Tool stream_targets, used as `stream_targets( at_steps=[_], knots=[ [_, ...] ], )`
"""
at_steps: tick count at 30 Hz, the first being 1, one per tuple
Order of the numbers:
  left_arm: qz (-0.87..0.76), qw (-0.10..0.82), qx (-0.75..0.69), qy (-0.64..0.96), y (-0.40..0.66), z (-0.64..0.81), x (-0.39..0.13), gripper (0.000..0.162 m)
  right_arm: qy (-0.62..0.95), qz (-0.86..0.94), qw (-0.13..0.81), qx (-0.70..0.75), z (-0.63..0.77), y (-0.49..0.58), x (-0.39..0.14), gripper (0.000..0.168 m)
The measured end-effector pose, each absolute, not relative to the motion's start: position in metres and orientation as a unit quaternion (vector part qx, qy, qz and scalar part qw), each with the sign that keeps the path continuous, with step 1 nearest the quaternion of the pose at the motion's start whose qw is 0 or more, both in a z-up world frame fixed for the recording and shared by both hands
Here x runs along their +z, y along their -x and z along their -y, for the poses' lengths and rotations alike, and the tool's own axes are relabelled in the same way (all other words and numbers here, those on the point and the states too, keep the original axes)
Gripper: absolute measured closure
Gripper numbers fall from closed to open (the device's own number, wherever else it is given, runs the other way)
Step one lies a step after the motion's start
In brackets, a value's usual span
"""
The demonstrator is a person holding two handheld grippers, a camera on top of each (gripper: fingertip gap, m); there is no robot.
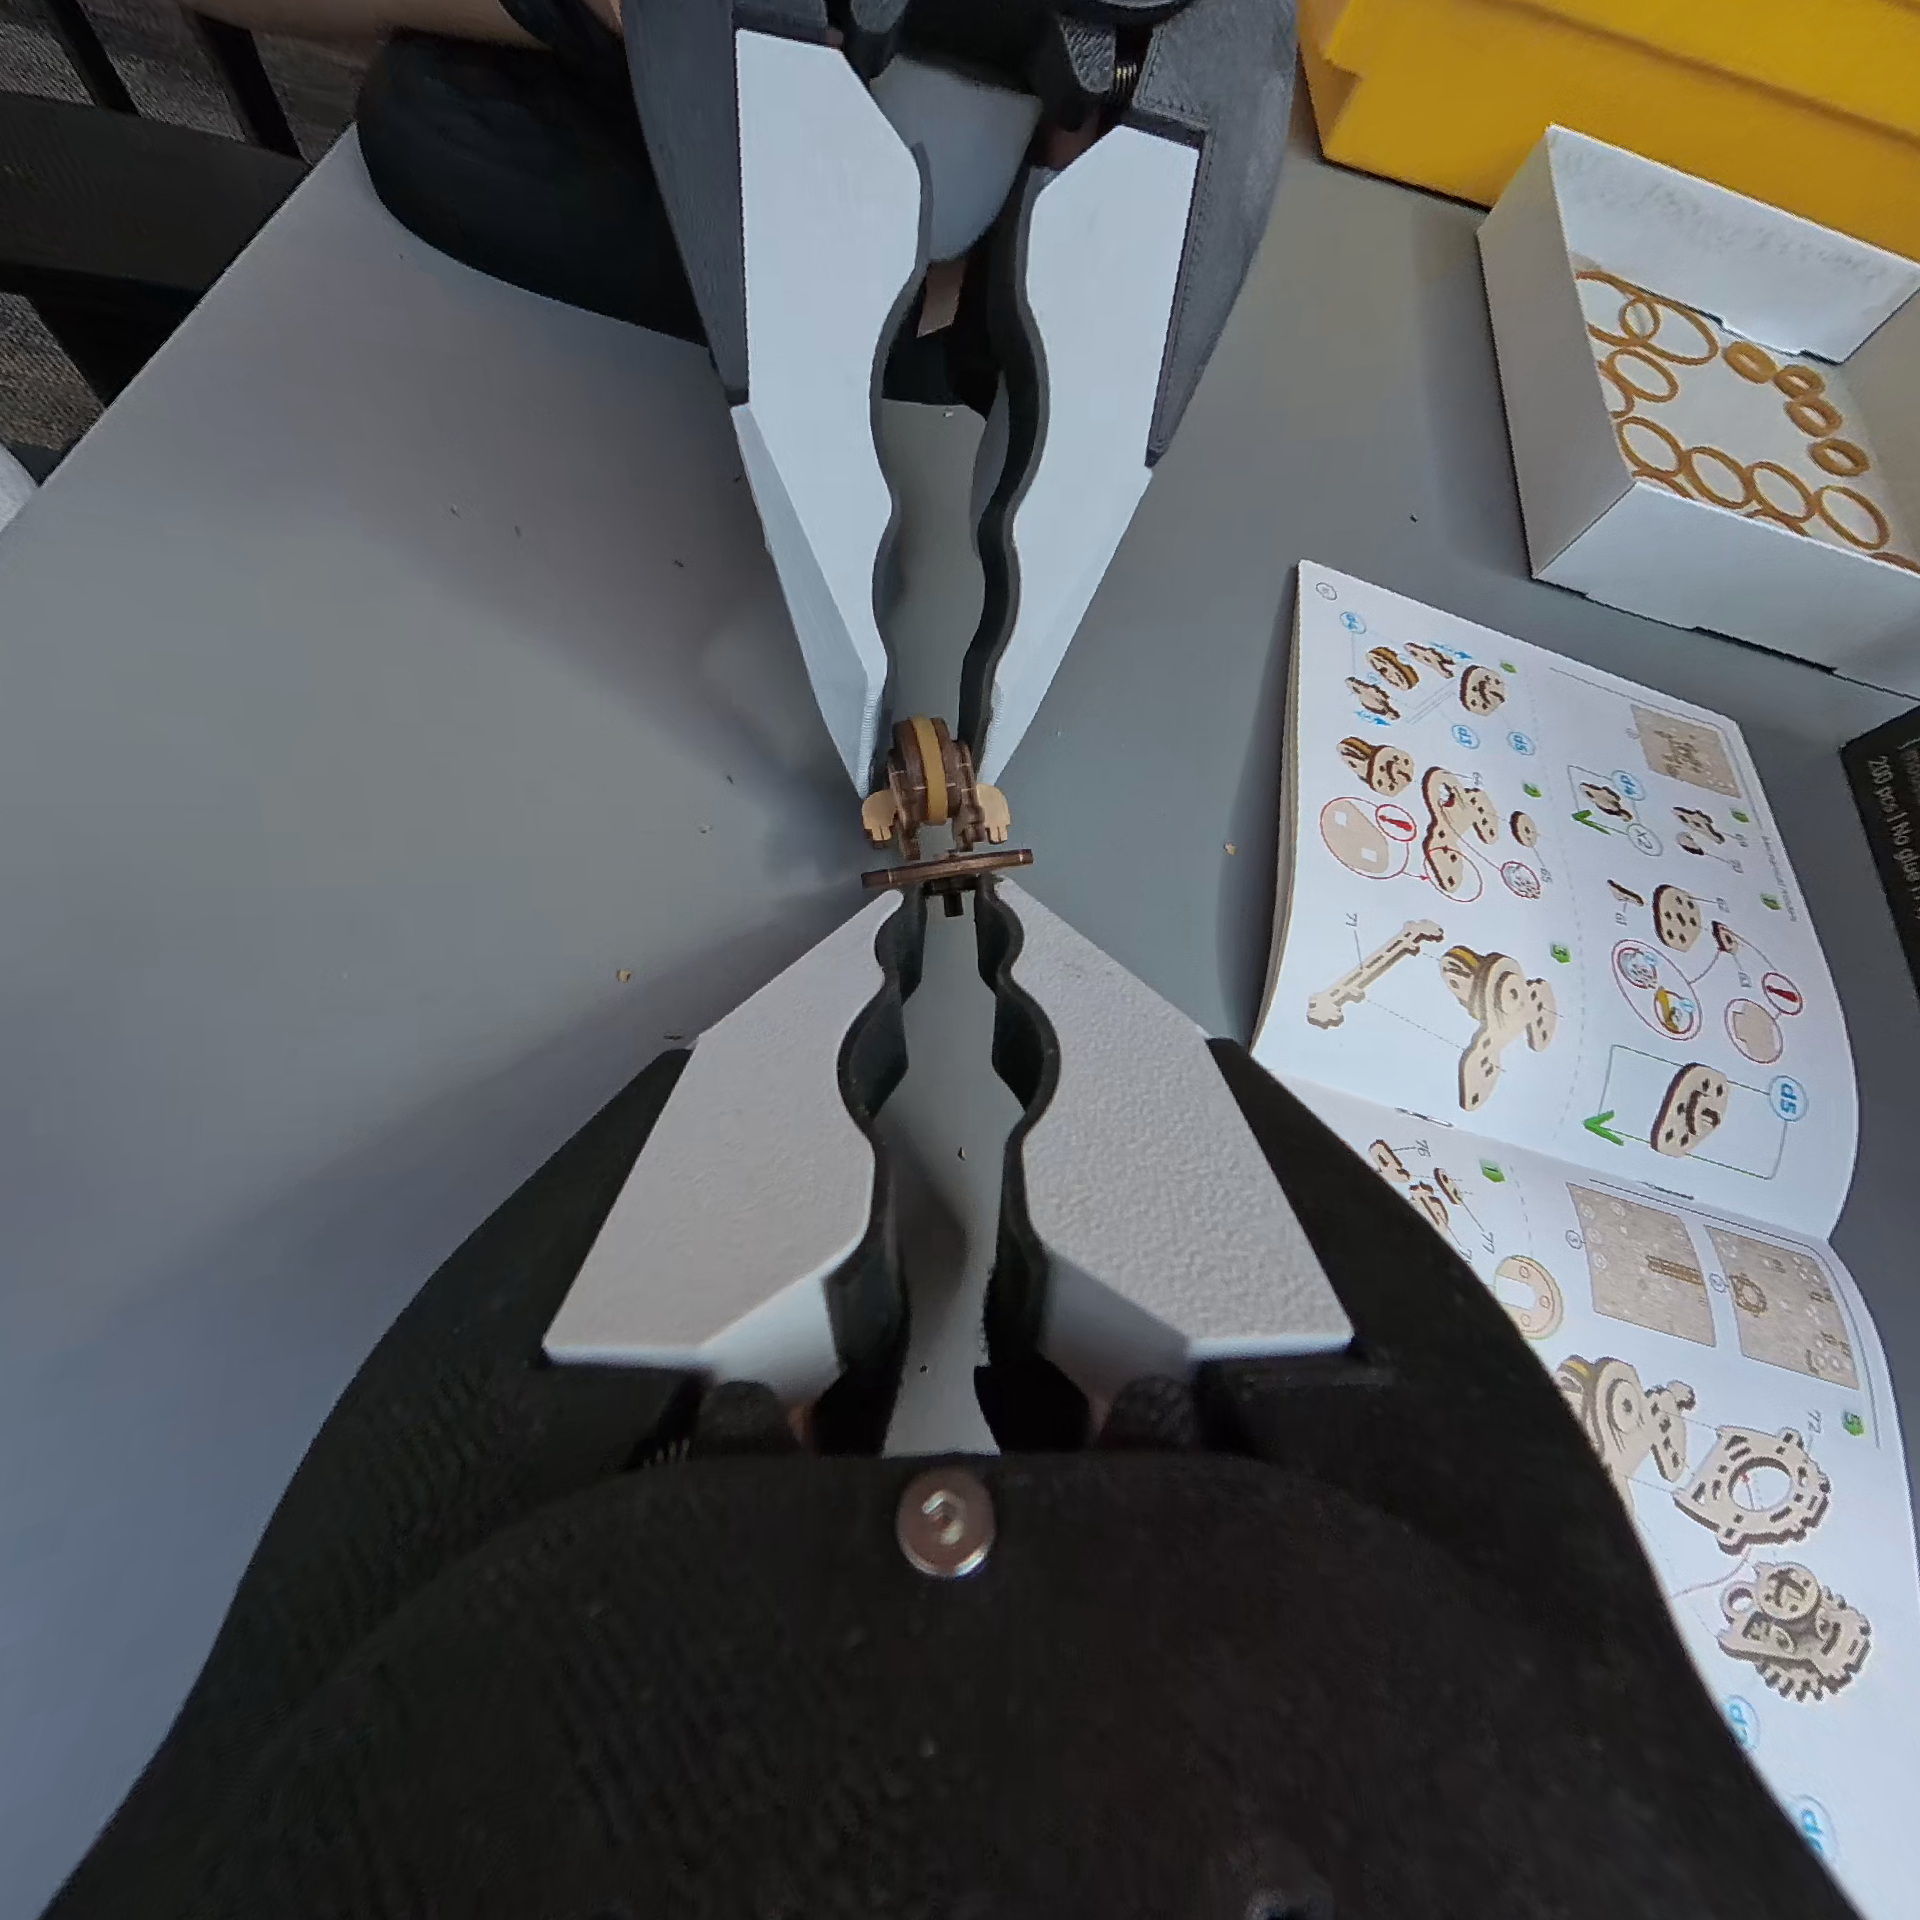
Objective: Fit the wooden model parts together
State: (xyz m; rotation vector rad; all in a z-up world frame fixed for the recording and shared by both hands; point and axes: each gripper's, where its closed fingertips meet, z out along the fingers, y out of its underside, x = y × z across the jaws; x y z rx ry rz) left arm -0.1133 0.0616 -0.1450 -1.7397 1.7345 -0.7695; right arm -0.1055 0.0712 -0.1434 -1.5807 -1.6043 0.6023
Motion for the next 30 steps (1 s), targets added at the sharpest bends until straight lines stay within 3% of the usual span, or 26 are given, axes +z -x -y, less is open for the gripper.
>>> stream_targets(
  at_steps=[11,30],
  knots=[
    [-0.64,0.37,-0.29,0.607,0.11,-0.064,-0.118,0.148,0.612,0.603,0.434,0.272,-0.073,0.106,-0.117,0.159],
    [-0.642,0.394,-0.312,0.579,0.112,-0.059,-0.105,0.148,0.569,0.617,0.484,0.248,-0.066,0.11,-0.101,0.159]
  ],
)
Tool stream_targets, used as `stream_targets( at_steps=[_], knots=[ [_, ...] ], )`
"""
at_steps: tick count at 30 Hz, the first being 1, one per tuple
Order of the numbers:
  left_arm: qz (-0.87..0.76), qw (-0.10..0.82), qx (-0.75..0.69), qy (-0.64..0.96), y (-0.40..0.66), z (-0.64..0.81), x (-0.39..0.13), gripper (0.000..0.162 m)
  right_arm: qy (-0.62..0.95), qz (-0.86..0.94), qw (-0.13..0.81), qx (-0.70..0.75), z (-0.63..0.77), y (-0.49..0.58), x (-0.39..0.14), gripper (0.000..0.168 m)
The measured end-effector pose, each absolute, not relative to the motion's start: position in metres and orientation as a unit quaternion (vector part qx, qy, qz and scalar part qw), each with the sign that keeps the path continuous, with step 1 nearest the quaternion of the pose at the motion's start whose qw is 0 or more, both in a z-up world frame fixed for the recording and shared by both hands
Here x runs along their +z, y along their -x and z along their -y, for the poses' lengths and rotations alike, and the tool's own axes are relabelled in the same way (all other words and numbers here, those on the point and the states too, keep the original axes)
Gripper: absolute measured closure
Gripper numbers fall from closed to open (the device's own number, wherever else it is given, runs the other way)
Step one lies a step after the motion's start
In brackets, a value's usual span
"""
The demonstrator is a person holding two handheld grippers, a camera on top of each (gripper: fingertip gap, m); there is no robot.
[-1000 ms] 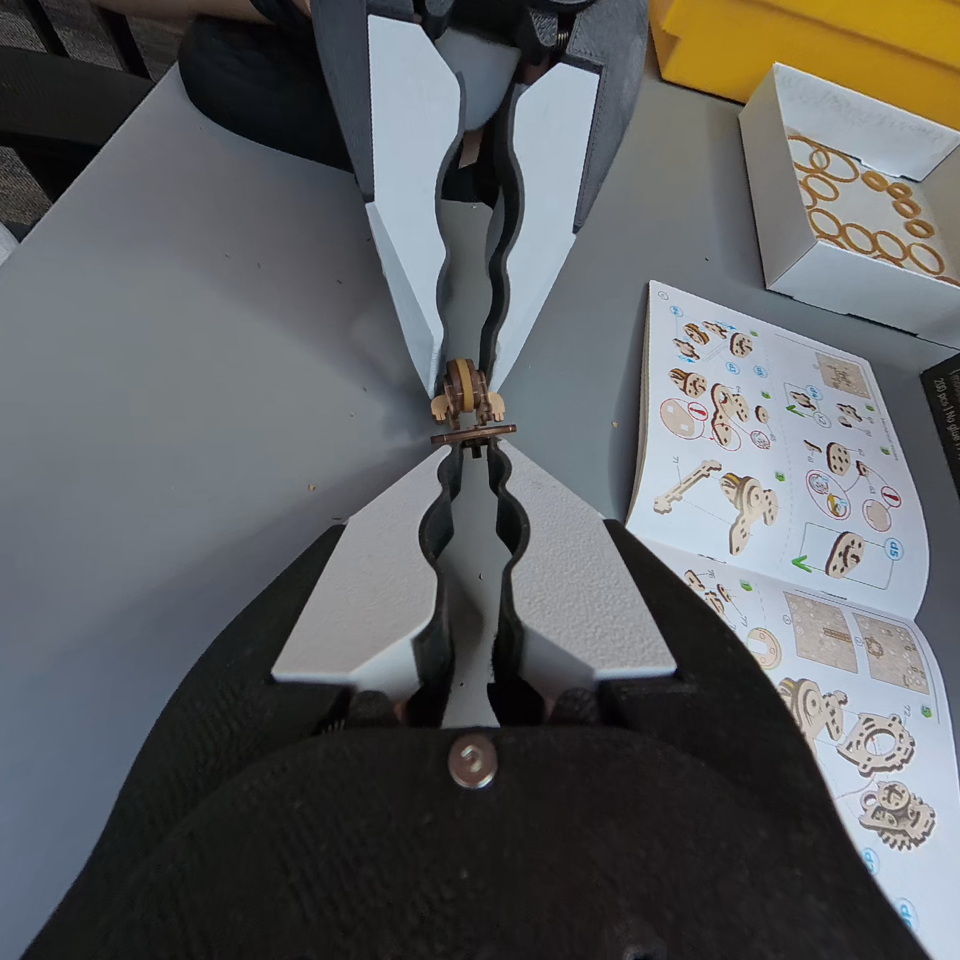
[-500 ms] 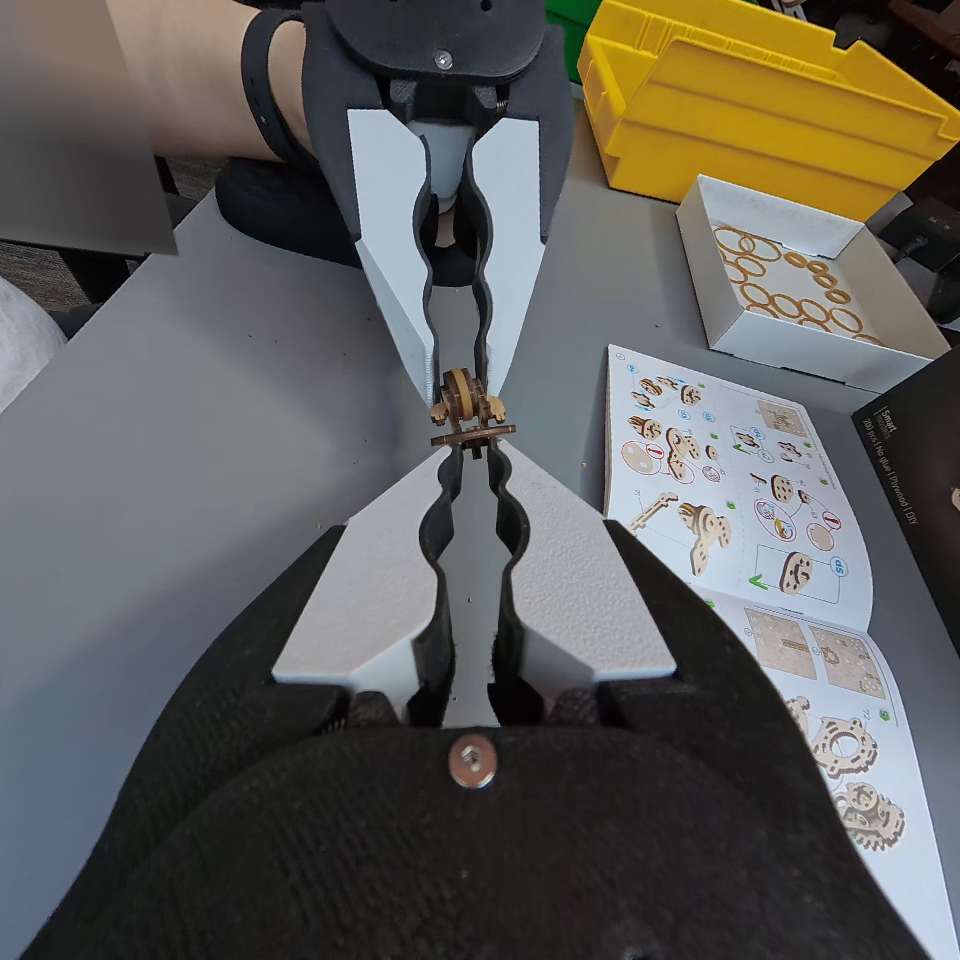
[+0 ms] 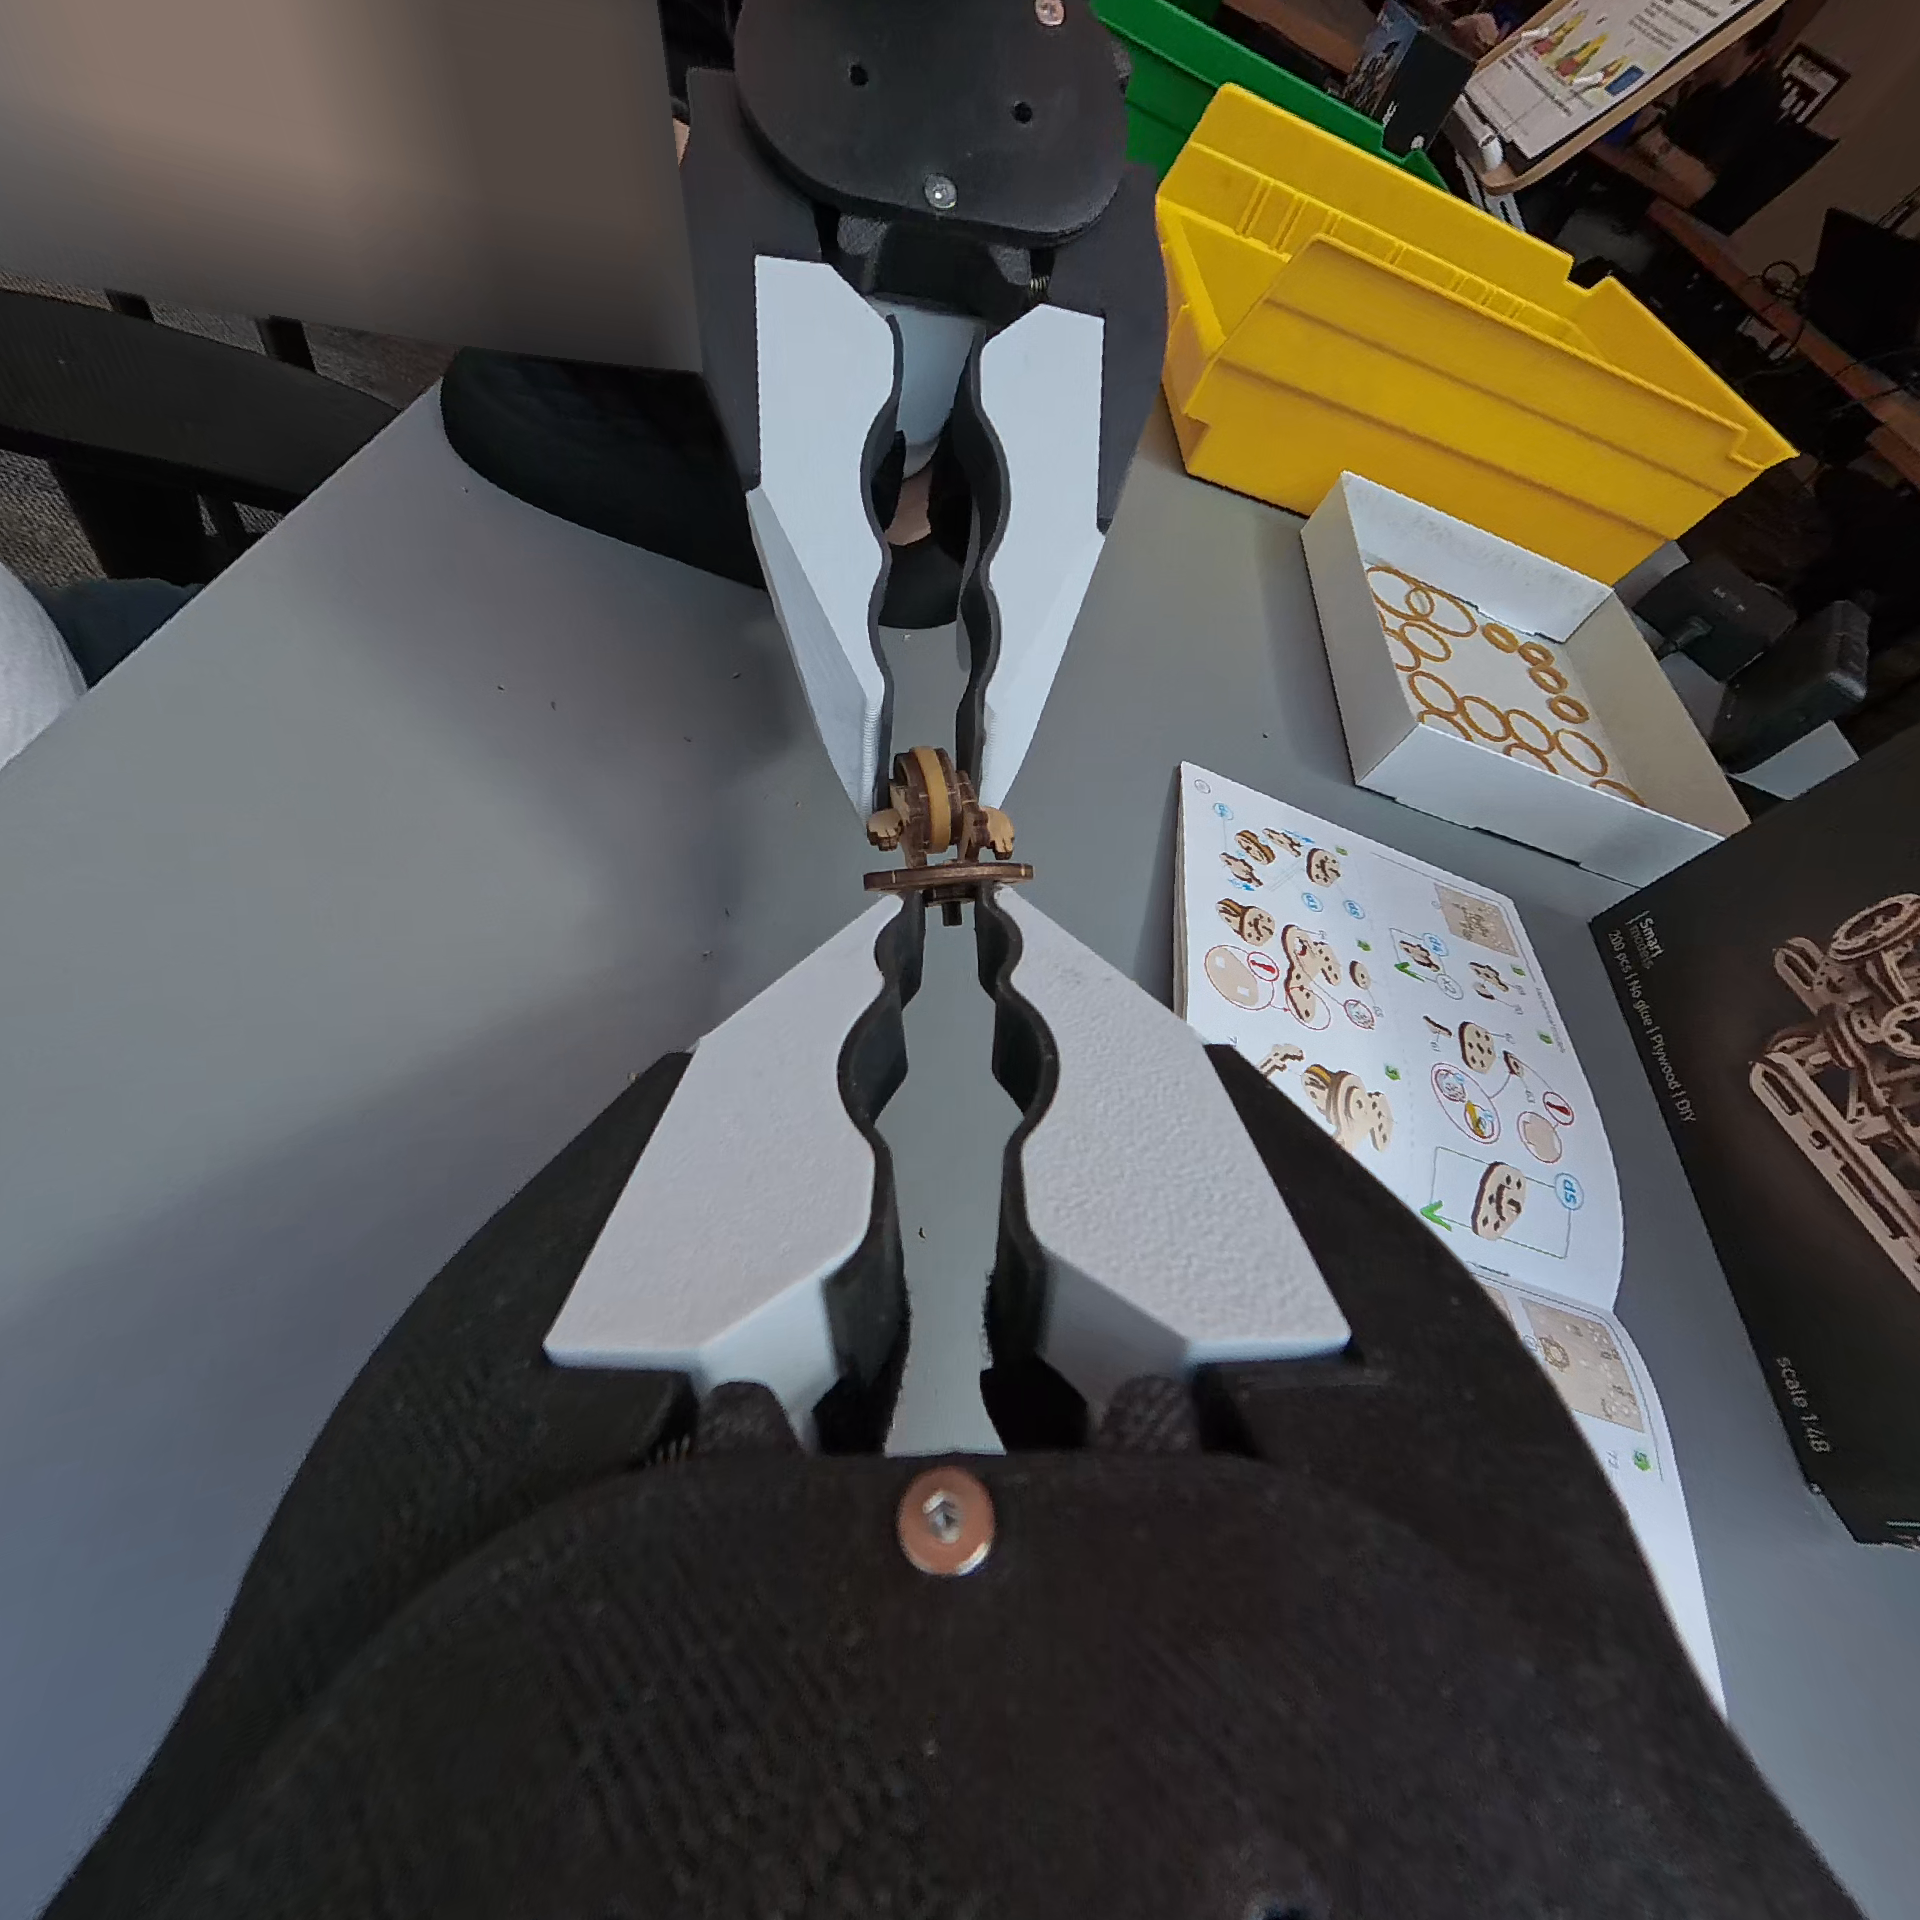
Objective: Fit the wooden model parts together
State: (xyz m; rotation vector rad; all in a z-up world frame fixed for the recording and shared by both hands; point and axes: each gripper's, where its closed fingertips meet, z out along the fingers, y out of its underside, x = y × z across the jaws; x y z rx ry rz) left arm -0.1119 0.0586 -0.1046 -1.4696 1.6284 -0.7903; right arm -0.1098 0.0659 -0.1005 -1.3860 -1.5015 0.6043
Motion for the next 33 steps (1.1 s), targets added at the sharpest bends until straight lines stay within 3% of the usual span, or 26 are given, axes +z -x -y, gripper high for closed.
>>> stream_targets(
  at_steps=[33],
  knots=[
    [-0.68,0.324,-0.259,0.605,0.116,-0.058,-0.142,0.148,0.622,0.642,0.408,0.185,-0.066,0.111,-0.137,0.159]
  ],
)
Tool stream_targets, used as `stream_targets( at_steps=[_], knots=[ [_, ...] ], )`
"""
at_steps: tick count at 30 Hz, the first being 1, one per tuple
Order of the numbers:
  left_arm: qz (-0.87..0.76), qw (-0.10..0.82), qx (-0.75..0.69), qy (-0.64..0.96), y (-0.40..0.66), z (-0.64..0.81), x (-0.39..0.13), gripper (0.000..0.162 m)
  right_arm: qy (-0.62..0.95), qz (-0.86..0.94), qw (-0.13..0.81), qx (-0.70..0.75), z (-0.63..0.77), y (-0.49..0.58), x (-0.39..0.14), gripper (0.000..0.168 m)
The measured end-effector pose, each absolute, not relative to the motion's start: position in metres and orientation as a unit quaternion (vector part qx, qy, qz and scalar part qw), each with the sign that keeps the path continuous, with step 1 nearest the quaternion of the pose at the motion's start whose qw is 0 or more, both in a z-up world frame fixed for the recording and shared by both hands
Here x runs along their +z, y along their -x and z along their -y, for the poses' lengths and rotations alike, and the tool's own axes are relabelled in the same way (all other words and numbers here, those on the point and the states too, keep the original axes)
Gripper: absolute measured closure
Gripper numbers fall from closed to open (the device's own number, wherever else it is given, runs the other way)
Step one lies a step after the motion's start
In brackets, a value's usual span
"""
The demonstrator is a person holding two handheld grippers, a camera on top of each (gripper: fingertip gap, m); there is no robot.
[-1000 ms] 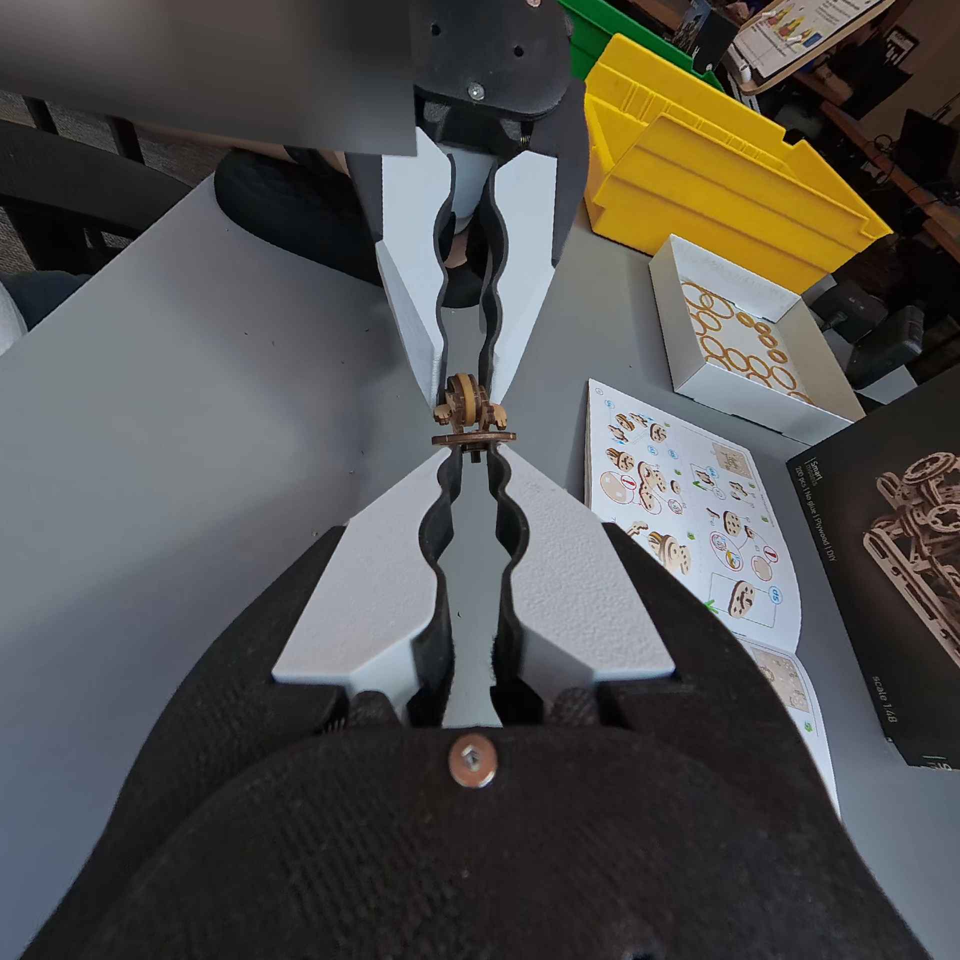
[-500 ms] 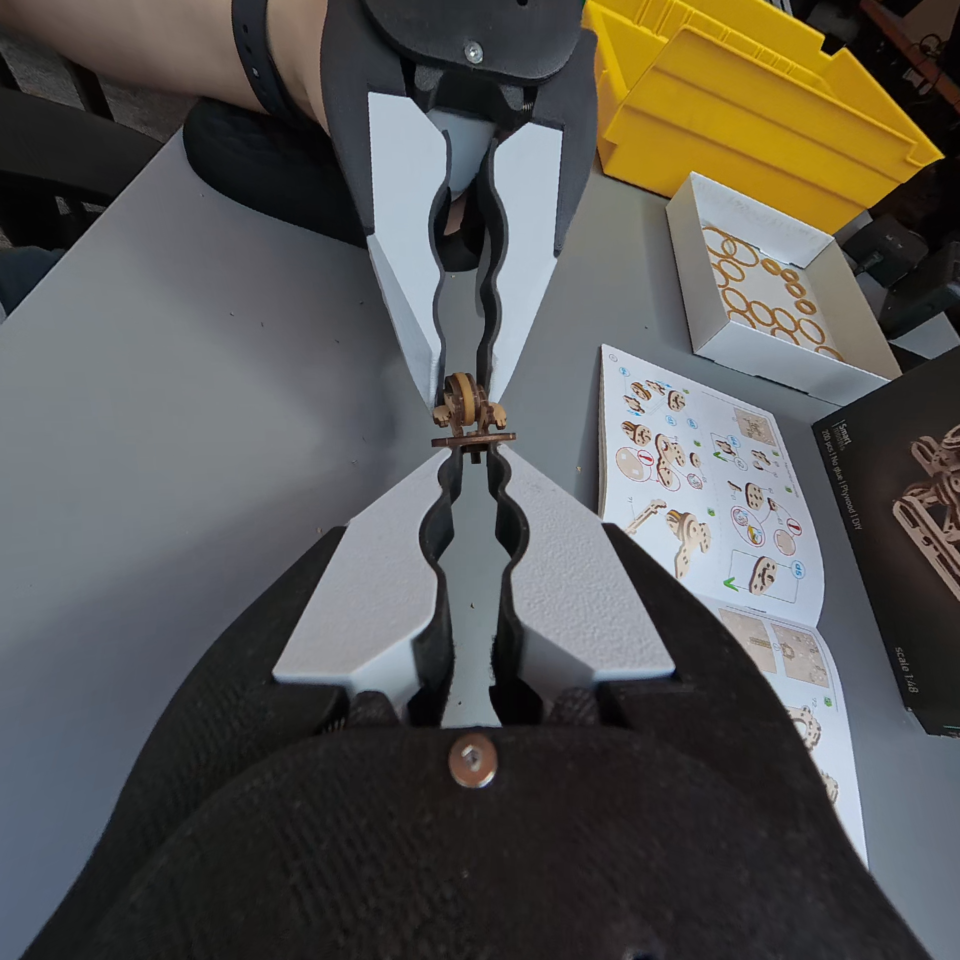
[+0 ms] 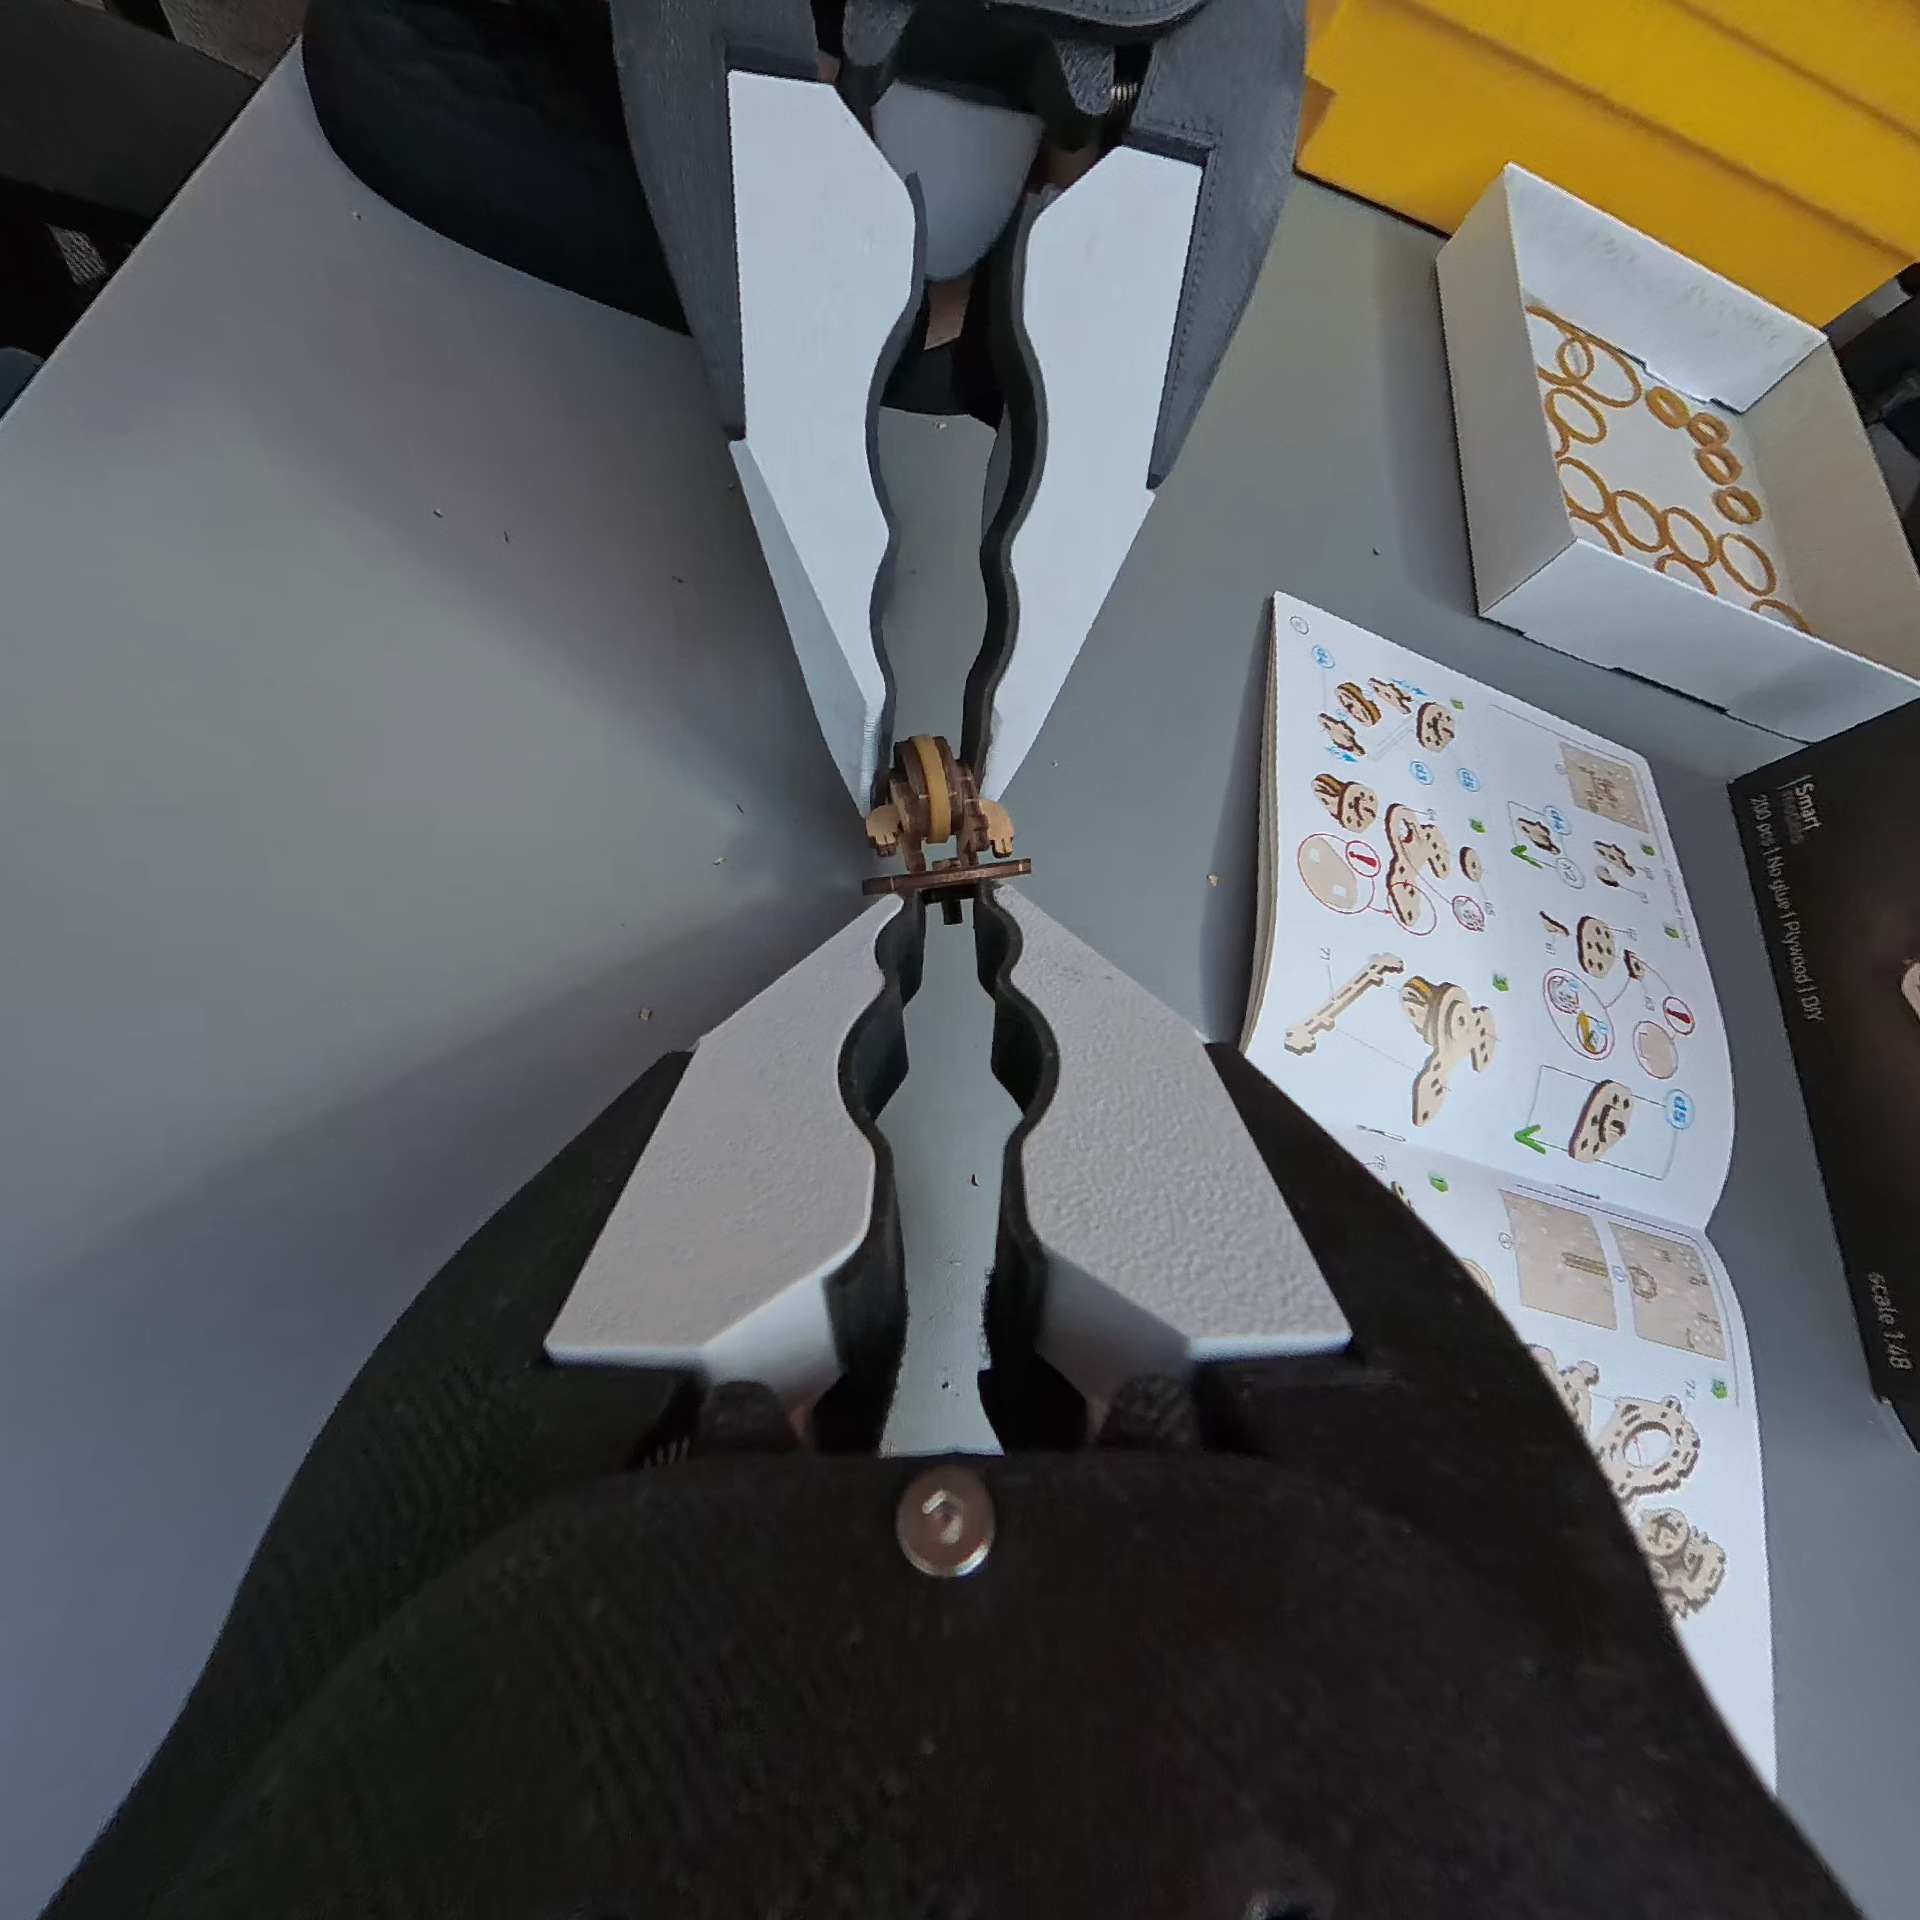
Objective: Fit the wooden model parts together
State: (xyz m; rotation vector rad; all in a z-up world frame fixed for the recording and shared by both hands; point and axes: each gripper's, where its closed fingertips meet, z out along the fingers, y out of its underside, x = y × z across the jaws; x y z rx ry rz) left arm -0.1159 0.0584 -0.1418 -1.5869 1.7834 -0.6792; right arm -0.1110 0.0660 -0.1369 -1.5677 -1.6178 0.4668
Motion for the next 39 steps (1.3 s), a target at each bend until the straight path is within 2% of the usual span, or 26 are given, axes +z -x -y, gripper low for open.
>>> stream_targets(
  at_steps=[9,22,39],
  knots=[
    [-0.659,0.328,-0.301,0.606,0.116,-0.057,-0.13,0.148,0.628,0.607,0.411,0.263,-0.065,0.112,-0.124,0.159],
    [-0.658,0.303,-0.31,0.615,0.116,-0.055,-0.133,0.148,0.624,0.614,0.402,0.269,-0.063,0.112,-0.128,0.159],
    [-0.712,0.241,-0.327,0.573,0.117,-0.04,-0.124,0.148,0.587,0.619,0.378,0.36,-0.046,0.11,-0.117,0.159]
  ],
)
